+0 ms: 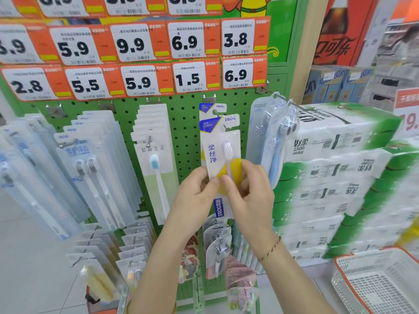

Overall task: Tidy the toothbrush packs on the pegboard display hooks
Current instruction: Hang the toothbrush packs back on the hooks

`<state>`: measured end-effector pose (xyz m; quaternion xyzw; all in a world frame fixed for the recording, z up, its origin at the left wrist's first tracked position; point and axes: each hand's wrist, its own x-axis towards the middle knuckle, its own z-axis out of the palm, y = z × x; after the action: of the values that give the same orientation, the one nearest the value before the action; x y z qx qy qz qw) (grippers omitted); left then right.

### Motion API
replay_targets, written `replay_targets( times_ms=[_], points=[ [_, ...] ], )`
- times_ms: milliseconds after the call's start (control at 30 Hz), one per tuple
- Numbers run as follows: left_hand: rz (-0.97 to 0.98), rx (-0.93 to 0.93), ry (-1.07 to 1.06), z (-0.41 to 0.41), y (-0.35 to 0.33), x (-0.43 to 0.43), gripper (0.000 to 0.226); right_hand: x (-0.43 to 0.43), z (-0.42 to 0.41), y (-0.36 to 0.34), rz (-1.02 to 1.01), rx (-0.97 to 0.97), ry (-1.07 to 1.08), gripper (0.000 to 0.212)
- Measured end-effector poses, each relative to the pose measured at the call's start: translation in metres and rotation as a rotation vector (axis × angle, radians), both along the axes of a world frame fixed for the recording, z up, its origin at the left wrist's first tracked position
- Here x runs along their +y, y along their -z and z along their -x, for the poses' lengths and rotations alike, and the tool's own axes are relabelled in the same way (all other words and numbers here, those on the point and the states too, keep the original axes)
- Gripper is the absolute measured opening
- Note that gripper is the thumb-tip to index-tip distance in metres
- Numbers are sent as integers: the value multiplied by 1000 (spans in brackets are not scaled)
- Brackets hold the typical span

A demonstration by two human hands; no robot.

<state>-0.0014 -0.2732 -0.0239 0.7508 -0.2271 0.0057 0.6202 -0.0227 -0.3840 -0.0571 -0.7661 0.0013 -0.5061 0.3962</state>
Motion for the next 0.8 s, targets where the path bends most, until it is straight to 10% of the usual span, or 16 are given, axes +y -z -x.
replay_targets(
  times_ms=[467,801],
  points=[
    [-82,5,-6,-12,5,-3,21,-6,-18,3,-59,117,-15,23],
    [-220,-561,-436,-29,-56,-17,53,-12,-47,1,-46,283,-23,25]
  ],
)
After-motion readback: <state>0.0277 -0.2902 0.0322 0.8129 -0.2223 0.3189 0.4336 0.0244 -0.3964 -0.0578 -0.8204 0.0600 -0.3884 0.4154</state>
